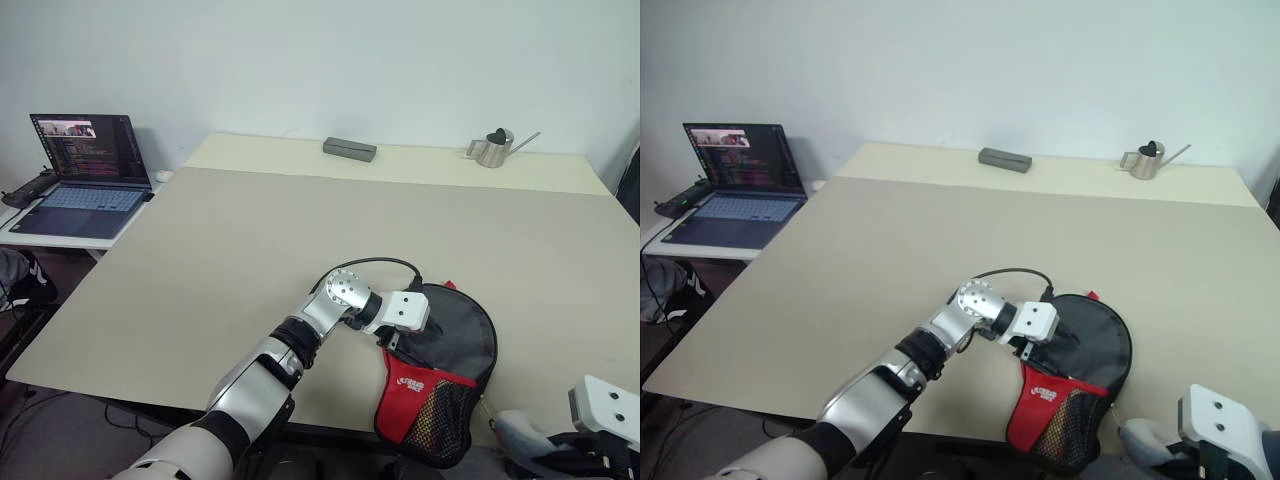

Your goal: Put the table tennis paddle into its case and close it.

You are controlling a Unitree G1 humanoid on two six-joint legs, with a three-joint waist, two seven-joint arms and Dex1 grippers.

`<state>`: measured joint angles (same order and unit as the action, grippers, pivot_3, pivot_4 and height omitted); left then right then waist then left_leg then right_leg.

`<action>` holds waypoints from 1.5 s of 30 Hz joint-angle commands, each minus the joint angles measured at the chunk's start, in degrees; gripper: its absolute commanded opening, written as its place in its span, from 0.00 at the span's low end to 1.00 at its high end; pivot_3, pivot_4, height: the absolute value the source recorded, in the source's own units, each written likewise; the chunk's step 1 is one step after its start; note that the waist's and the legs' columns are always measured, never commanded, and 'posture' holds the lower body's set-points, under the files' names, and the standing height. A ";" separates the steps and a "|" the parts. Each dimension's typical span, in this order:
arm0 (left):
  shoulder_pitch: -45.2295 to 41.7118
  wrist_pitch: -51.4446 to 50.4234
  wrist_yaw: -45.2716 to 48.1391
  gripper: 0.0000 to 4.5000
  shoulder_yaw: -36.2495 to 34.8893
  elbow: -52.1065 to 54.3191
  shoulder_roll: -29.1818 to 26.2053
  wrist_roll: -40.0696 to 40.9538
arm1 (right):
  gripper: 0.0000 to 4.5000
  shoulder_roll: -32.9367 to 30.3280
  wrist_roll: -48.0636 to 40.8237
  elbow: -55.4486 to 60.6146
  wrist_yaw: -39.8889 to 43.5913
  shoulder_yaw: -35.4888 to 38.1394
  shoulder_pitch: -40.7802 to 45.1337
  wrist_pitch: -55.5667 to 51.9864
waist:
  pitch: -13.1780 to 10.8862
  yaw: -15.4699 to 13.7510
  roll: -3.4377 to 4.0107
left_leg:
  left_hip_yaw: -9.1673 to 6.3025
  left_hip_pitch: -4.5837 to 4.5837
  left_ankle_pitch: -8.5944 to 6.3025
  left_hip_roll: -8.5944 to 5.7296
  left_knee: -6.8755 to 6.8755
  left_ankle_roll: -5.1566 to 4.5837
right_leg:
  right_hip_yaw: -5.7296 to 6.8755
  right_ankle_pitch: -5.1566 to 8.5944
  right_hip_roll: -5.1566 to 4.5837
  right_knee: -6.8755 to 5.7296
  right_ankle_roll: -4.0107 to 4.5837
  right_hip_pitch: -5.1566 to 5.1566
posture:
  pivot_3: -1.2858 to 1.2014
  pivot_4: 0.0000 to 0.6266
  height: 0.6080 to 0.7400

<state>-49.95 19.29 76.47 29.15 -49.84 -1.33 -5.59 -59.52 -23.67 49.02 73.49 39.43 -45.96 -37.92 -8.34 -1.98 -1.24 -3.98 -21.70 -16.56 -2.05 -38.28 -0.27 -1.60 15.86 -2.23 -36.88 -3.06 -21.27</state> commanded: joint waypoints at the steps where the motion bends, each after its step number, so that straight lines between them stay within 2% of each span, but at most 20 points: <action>1: 3.58 -0.98 1.90 0.74 5.95 -4.31 -1.22 -6.56 | 0.00 -0.56 -2.50 3.64 1.64 -1.73 -0.10 -1.77 | 0.04 0.00 -0.05 | -0.04 0.00 0.00 -0.01 0.00 0.00 | 0.15 0.01 -0.01 0.00 0.00 0.02 | 0.52 0.24 1.00; 6: 3.68 -1.09 1.19 0.74 5.72 -4.28 -1.10 -6.35 | 0.00 -1.51 -1.46 2.79 -1.13 -3.73 3.73 -3.29 | 0.15 0.06 -0.13 | -0.30 0.00 0.00 -0.03 0.00 0.00 | 0.58 0.09 -0.06 -0.03 0.13 0.12 | 0.52 0.24 1.00; 12: 3.58 -1.24 0.77 0.74 5.42 -4.45 -1.13 -6.19 | 0.00 -2.09 -4.88 2.27 -0.56 -2.51 6.55 -7.55 | 0.17 0.09 -0.12 | -0.39 0.01 0.01 -0.04 -0.01 0.00 | 0.67 0.11 -0.06 -0.06 0.17 0.16 | 0.52 0.24 1.00; 18: 3.62 -1.29 0.41 0.74 5.35 -4.39 -1.07 -6.11 | 0.43 -1.91 -8.59 0.68 0.97 0.48 8.51 -11.27 | 0.18 0.13 -0.15 | -0.41 0.03 0.01 -0.07 -0.02 0.00 | 0.68 0.11 -0.09 -0.07 0.17 0.20 | 0.52 0.24 1.00; 21: 3.53 -1.26 0.13 0.74 5.27 -4.50 -1.01 -6.06 | 0.66 -1.36 -14.77 -0.82 1.32 3.99 11.92 -15.33 | 0.18 0.27 -0.16 | -0.40 0.05 0.01 -0.07 -0.05 0.00 | 0.67 0.10 -0.10 -0.10 0.17 0.22 | 0.52 0.24 1.00; 24: 3.27 -1.35 -0.23 0.74 4.37 -4.55 -0.77 -5.19 | 0.88 -1.24 -23.13 -4.11 -2.39 6.29 19.25 -21.46 | 0.18 0.35 -0.19 | -0.42 0.11 0.01 -0.07 -0.06 0.00 | 0.68 0.09 -0.11 -0.11 0.18 0.29 | 0.52 0.24 1.00; 27: 2.75 -4.58 1.46 0.74 0.50 -2.24 -1.07 -0.69 | 0.88 -0.73 -27.79 -10.50 -13.09 3.36 31.75 -28.23 | 0.15 0.54 -0.21 | -0.41 0.36 0.01 -0.08 -0.02 -0.01 | 0.67 0.09 -0.31 -0.08 0.18 0.58 | 0.52 0.24 1.00; 30: 2.92 -10.65 6.39 0.74 -3.50 4.48 -3.79 4.94 | 0.88 0.36 -27.39 -16.33 -22.74 -1.52 41.27 -33.79 | 0.03 0.82 -0.15 | -0.43 0.48 0.02 -0.15 0.10 -0.02 | 0.67 0.13 -0.48 -0.08 0.22 0.64 | 0.52 0.24 1.00; 33: 3.86 -18.36 9.76 0.74 -6.47 13.19 -7.16 10.05 | 0.88 1.48 -26.80 -20.43 -29.01 -5.60 47.42 -37.51 | -0.10 1.57 -0.03 | -0.43 0.24 0.04 -0.07 0.22 0.00 | 0.63 0.22 -0.44 -0.31 0.43 0.17 | 0.52 0.24 1.00; 38: 5.12 -32.81 11.26 0.74 -11.11 27.98 -13.52 18.23 | 0.88 4.36 -26.29 -24.27 -35.37 -11.07 52.37 -40.98 | -0.24 1.93 0.08 | -0.49 -0.76 0.14 -0.14 0.11 0.13 | 0.58 0.38 -0.51 -0.96 0.55 -1.00 | 0.52 0.24 1.00; 45: 5.48 -39.05 8.70 0.74 -14.04 34.47 -18.94 21.83 | 0.88 7.96 -26.70 -26.32 -38.26 -15.47 53.79 -41.96 | -0.55 1.87 0.36 | -0.59 -0.97 0.16 -0.25 -0.46 0.15 | 0.65 0.36 -0.59 -1.18 0.50 -0.98 | 0.52 0.24 1.00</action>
<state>-44.30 -18.86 85.26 16.51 -18.13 -19.95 14.80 -51.74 -50.26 22.39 35.84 23.84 7.10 -79.81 -8.89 -0.11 -0.89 -4.56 -22.65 -16.39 -2.32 -38.76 -0.13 -0.95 16.18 -2.81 -38.08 -2.60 -22.24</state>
